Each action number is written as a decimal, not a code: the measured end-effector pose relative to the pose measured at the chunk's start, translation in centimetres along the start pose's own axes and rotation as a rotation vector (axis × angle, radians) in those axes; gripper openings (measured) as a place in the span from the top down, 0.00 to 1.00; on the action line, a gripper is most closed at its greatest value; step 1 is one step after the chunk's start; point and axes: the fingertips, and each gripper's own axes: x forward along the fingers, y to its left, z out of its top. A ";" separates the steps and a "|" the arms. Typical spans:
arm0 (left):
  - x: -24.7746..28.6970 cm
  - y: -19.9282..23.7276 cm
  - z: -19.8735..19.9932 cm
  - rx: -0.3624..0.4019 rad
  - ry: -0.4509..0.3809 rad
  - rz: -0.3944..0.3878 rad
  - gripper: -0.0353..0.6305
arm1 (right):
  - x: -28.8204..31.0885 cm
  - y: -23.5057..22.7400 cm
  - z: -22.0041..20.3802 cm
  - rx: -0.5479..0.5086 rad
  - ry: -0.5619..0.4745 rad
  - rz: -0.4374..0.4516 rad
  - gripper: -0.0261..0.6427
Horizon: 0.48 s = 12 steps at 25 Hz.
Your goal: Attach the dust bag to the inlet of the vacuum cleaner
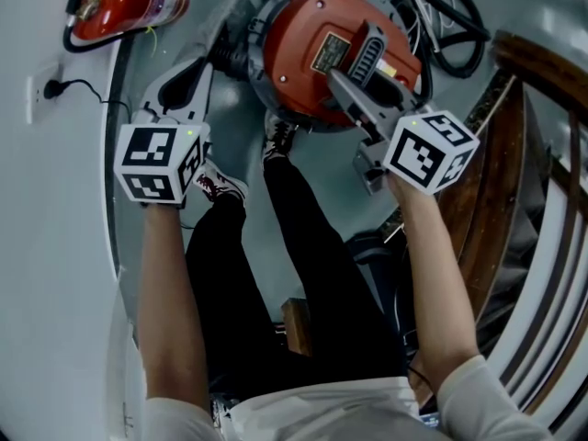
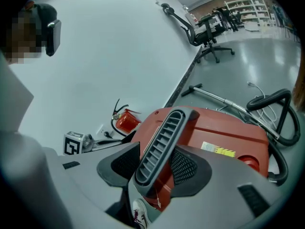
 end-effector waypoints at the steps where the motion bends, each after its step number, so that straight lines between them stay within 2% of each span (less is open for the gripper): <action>1: 0.0 0.0 0.0 -0.001 0.000 -0.001 0.92 | 0.1 0.0 0.0 -0.011 0.000 -0.006 0.68; 12: 0.0 -0.3 -0.1 0.000 0.010 -0.015 0.92 | 0.0 -0.1 -0.1 -0.025 -0.064 -0.028 0.68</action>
